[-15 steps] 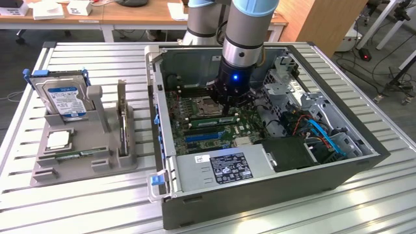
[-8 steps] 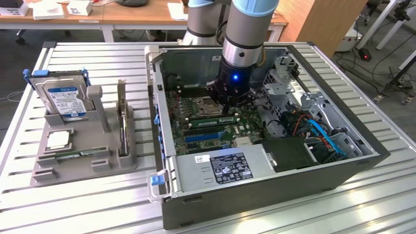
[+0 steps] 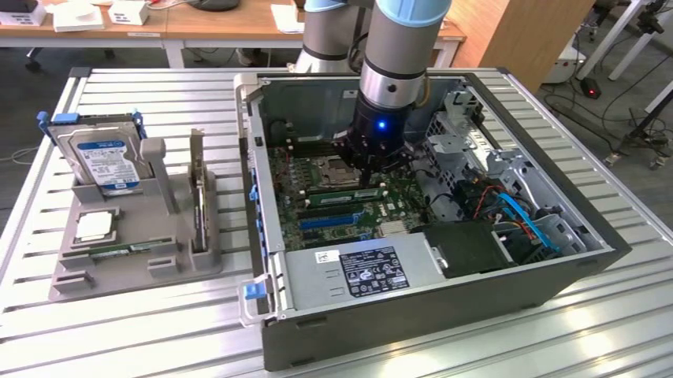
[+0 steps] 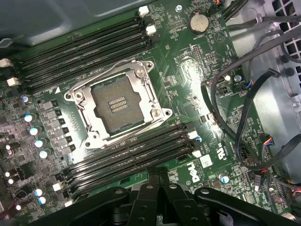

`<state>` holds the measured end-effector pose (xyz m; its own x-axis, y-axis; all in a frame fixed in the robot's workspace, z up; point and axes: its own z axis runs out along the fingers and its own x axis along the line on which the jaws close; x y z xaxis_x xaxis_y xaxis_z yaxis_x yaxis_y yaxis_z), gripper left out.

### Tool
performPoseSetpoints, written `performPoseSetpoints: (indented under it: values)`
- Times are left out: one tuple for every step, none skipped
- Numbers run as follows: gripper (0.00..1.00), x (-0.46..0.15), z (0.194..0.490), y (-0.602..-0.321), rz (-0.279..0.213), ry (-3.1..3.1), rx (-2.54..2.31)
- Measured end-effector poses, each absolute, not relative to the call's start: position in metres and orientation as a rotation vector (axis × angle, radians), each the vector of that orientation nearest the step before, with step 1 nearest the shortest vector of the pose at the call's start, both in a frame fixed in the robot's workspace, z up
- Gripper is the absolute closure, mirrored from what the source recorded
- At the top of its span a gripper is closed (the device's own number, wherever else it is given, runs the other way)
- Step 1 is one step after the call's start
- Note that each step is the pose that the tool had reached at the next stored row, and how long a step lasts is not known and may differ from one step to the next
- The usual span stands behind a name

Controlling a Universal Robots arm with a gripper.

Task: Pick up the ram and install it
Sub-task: 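Press down the ram until it locks into place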

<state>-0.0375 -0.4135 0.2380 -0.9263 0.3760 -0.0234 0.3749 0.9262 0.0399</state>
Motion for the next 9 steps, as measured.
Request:
performPoseSetpoints:
  values:
    - [0.91, -0.0375, 0.2380, -0.4135, 0.054, 3.055, 0.587]
    - [0.91, -0.0375, 0.2380, -0.4135, 0.054, 3.056, 0.580]
    - [0.91, -0.0374, 0.2380, -0.4135, 0.054, 3.058, 0.572]
    - [0.91, -0.0375, 0.2379, -0.4135, 0.054, 3.059, 0.565]
    - [0.91, -0.0375, 0.2379, -0.4135, 0.055, 3.061, 0.557]
    - [0.91, -0.0375, 0.2379, -0.4135, 0.055, 3.062, 0.547]
    - [0.91, -0.0374, 0.2378, -0.4135, 0.055, 3.064, 0.536]
    - [0.91, -0.0375, 0.2378, -0.4135, 0.055, 3.066, 0.526]
    - [0.91, -0.0375, 0.2378, -0.4135, 0.055, 3.069, 0.514]
